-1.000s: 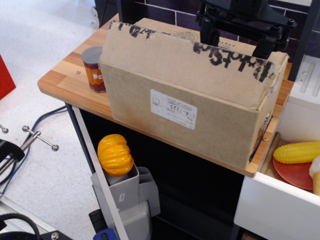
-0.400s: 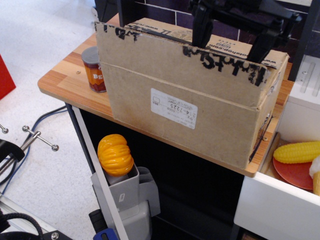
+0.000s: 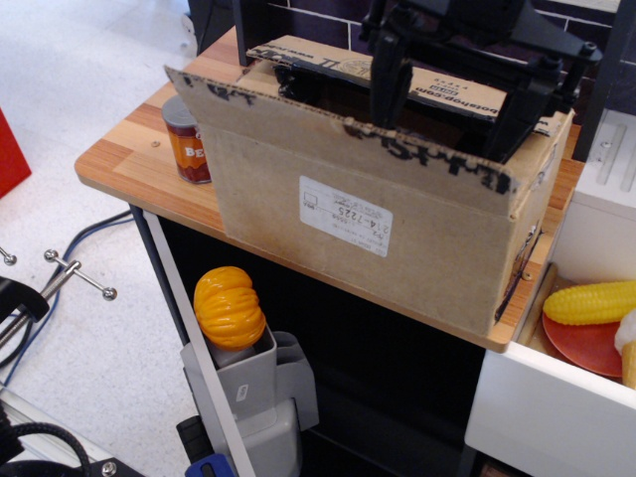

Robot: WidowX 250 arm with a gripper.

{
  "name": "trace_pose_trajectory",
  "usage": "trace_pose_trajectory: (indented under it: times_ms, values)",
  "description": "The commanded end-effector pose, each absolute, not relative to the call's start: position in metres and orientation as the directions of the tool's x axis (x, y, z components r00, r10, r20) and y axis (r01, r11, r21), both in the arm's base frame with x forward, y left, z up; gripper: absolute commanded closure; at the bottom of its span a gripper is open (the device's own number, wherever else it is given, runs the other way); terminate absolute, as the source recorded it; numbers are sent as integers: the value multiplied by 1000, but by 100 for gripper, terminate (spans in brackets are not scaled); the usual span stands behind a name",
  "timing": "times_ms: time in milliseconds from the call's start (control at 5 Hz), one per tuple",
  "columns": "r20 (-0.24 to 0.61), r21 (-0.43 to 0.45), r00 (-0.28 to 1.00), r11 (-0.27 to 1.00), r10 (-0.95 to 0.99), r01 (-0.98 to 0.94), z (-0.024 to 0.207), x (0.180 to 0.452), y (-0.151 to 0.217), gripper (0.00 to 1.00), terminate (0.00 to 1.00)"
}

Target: Open small4fbox flaps

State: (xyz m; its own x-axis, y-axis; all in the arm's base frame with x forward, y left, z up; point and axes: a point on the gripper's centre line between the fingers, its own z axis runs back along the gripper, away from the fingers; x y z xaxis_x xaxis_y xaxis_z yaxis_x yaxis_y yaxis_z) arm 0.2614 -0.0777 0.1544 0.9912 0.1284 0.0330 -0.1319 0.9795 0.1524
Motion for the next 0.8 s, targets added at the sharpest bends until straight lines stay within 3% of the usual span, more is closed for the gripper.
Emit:
trace_pose_trajectory:
  times_ms: [0,600]
  values:
    - [73,97,986,983,151,-158,155,251,-79,0,0]
    - [59,38,983,984,174,-177,126,243,-81,0,0]
